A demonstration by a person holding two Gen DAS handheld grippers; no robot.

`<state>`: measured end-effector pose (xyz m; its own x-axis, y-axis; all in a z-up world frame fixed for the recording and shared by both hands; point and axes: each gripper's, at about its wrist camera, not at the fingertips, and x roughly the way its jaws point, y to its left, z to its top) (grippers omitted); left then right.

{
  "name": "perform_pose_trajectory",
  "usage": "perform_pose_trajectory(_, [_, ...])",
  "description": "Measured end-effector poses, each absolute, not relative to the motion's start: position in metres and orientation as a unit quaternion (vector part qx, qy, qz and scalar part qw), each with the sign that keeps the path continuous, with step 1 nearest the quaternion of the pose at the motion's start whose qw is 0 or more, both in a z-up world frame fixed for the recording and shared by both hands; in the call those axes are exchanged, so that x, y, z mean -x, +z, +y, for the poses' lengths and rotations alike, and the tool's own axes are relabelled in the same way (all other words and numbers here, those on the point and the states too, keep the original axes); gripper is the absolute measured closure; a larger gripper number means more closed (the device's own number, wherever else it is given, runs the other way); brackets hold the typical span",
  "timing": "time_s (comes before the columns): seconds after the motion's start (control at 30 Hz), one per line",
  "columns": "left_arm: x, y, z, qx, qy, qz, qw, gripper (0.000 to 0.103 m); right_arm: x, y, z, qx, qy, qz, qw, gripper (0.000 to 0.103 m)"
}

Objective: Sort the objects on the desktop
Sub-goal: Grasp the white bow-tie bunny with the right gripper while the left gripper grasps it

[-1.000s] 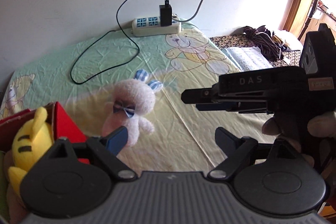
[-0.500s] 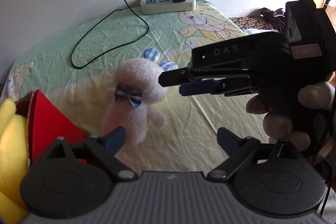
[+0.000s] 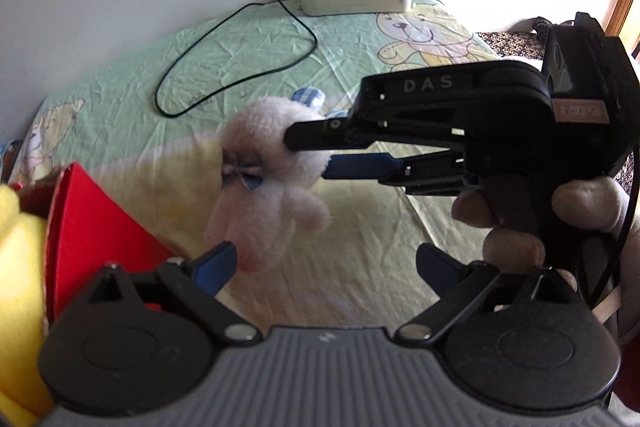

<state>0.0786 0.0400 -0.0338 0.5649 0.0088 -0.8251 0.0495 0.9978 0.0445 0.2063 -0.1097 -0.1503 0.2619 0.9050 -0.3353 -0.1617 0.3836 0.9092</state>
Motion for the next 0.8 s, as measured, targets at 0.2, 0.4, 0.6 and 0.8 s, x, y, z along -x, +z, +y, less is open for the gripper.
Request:
perform_pose_trajectory(0.2, [-0.070, -0.026, 0.040, -0.006, -0.053, 0.466, 0.883, 0.006, -0.198, -0.144, -0.132, -0.419, 0.383, 0.455, 0.686, 0.066])
perform_pose_trajectory(0.4, [-0.056, -0.014, 0.038, 0.006, -0.083, 0.452, 0.888, 0.006, -0.170, -0.141, -0.182, -0.436, 0.361, 0.458, 0.686, 0.066])
perform_pose_trajectory(0.6, [-0.061, -0.015, 0.036, 0.046, -0.118, 0.462, 0.878, 0.014, -0.123, -0.142, -0.240, -0.436, 0.321, 0.476, 0.693, 0.066])
perform_pose_trajectory(0.8, [-0.083, -0.031, 0.015, 0.059, -0.158, 0.480, 0.861, 0.021, -0.084, -0.142, -0.282, -0.441, 0.252, 0.462, 0.727, 0.073])
